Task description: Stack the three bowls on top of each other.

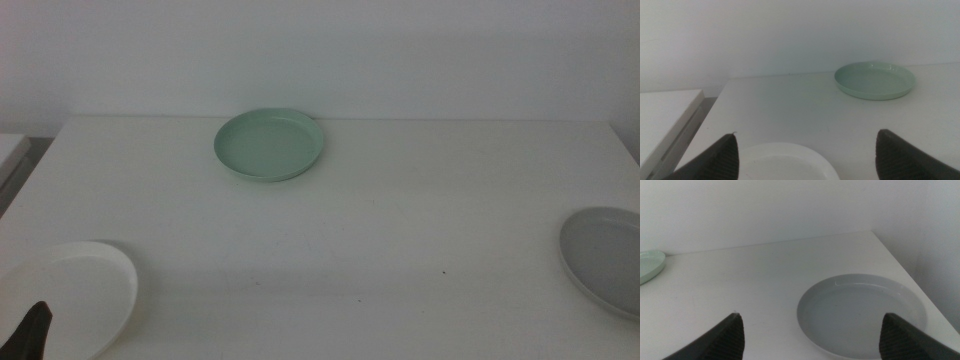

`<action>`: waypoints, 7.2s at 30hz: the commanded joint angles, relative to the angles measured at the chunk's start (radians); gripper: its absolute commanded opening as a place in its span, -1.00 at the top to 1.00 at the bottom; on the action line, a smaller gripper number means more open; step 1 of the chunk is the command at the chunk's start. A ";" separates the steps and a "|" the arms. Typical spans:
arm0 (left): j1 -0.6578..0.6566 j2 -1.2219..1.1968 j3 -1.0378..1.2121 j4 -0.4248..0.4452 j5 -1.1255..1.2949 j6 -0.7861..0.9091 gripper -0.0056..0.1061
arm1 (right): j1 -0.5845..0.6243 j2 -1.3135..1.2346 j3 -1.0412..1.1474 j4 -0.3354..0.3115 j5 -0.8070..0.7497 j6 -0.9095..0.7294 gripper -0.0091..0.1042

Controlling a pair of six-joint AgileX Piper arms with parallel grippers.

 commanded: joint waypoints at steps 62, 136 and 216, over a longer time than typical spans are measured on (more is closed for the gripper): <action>0.477 1.422 -0.988 -0.098 0.684 0.292 -0.78 | 0.002 -0.004 0.003 -0.005 -0.009 -0.004 -0.80; -0.266 2.085 -1.703 -0.366 0.907 -0.003 0.93 | 0.002 -0.004 0.003 -0.005 -0.009 -0.004 -0.80; -0.072 2.532 -2.216 -0.156 0.652 -0.076 -0.76 | 0.002 -0.004 0.003 -0.005 -0.009 -0.004 -0.80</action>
